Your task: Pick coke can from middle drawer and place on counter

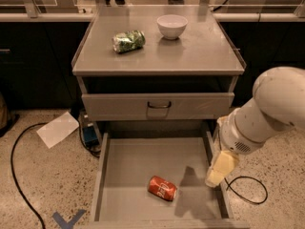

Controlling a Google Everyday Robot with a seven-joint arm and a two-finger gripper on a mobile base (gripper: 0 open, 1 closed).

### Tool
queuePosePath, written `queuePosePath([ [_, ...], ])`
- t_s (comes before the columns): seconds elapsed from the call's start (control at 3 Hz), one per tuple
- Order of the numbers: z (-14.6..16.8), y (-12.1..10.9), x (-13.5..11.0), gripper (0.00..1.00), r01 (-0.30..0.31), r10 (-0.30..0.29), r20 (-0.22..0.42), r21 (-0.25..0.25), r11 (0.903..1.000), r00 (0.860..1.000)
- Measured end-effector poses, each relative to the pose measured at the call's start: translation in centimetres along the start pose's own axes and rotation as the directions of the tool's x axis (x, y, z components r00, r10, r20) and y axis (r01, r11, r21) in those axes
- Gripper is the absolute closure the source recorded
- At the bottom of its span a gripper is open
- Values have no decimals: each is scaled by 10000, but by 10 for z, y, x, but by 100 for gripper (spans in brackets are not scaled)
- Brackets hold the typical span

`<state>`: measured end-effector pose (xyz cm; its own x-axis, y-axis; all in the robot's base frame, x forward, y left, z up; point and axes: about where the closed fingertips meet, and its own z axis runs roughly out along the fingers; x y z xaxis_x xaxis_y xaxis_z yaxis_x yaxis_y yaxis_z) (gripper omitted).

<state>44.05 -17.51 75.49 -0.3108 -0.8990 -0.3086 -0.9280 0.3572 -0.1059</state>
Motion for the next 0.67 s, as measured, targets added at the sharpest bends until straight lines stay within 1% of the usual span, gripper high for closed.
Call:
queuePosePath([
  [0.33,58,13,10,0,-270,278,157,-474,9985,9995],
  [0.67,100,22,12,0,-322,341,253,-730,9968,9991],
])
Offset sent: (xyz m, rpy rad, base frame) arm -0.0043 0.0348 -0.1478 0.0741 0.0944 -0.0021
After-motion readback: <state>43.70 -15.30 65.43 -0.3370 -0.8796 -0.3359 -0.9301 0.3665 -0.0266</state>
